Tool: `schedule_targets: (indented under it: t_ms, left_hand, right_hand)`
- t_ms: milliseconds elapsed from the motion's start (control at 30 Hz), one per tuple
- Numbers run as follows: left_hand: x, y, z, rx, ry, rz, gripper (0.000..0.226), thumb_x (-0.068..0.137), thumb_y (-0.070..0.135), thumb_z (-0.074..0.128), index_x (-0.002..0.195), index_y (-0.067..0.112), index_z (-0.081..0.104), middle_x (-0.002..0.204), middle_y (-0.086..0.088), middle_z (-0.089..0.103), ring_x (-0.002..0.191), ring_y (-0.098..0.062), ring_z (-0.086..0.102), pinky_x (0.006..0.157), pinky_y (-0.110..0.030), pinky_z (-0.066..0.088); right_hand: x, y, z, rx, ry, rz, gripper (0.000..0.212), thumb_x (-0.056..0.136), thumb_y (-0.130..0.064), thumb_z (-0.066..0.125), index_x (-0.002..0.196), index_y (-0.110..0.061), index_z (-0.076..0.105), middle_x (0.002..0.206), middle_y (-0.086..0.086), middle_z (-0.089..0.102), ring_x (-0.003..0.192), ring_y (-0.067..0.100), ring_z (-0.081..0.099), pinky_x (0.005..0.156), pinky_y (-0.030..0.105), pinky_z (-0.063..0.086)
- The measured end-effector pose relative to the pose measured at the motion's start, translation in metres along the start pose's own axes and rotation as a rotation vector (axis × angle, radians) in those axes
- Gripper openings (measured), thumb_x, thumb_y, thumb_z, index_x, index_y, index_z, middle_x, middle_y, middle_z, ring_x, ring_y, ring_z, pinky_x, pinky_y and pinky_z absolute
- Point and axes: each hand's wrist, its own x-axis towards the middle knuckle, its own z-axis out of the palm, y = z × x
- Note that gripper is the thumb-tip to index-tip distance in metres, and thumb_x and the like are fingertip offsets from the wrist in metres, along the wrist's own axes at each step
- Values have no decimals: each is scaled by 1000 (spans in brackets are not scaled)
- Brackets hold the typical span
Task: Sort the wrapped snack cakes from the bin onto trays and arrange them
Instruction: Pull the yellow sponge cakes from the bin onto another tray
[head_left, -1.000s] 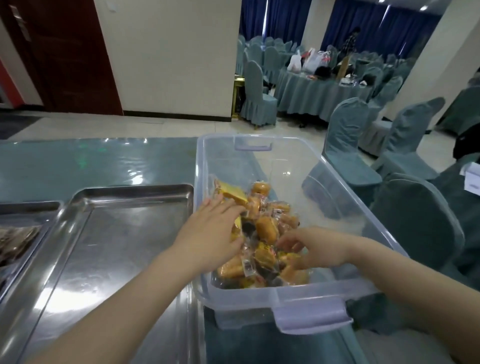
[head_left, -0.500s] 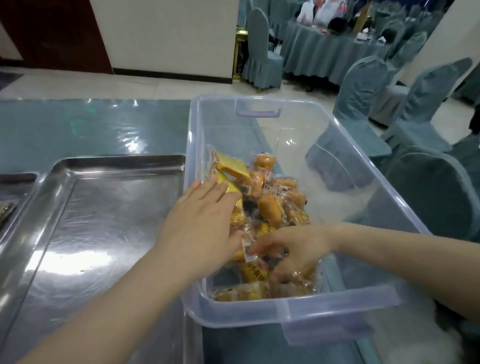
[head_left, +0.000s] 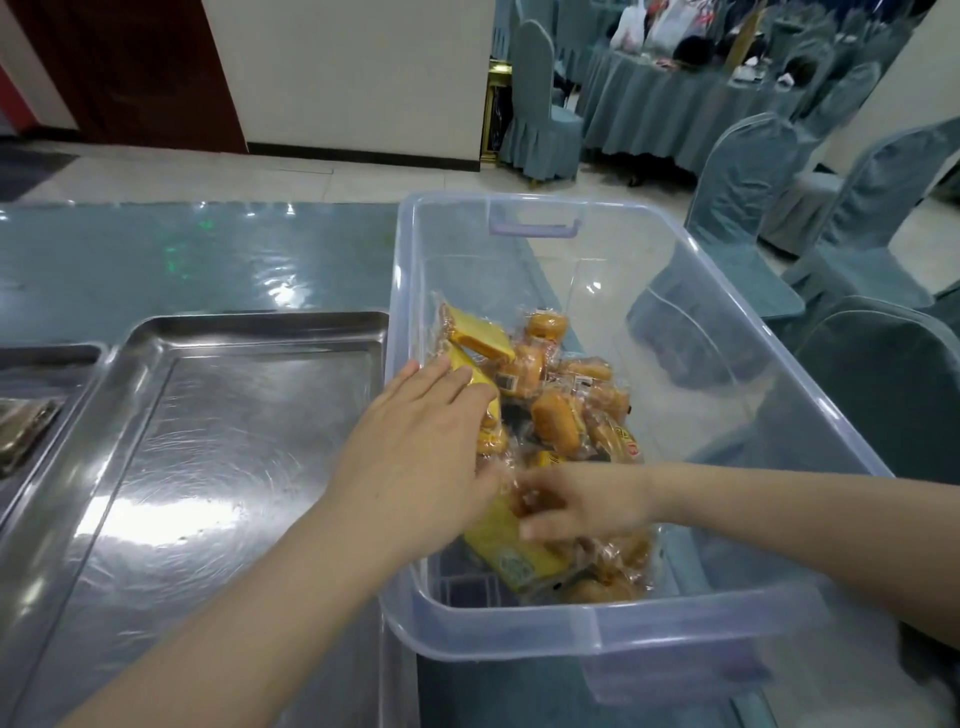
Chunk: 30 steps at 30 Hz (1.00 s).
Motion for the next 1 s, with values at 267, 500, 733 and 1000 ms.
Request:
schedule_targets:
  t_ms: [267,500,733,1000]
  left_hand:
    - [0,0,-1,-18,-4,-40,72,88,49,44,148,24,15,157,4,13,144,-12,1,108,-23,-12]
    - [0,0,-1,-119,6,-181,71,93,40,40,149,25,-1,158,2,-9,143,-13,-14,110,-27,-11]
    - [0,2,-4,-129,-1,-228,68,94,34,41,149,24,3,158,2,-9,143,-13,-15,107,-26,-12]
    - [0,1,-1,-139,8,-254,65,95,33,40,149,26,5,158,5,-5,142,-9,-14,107,-26,-11]
  right_hand:
    - [6,-1,-18,7,337,23,15,81,-18,62,88,-29,54,83,-5,62,75,15,62,64,28,52]
    - [10,5,-37,285,691,39,20,86,-20,59,102,-32,53,89,-12,62,77,1,62,58,15,49]
    - [58,-15,-76,122,1176,2,93,90,-3,54,142,-54,-2,122,-10,51,81,14,63,65,37,57]
    - [129,-6,-73,-360,903,78,68,88,-44,56,144,-15,30,155,6,14,138,34,25,102,53,39]
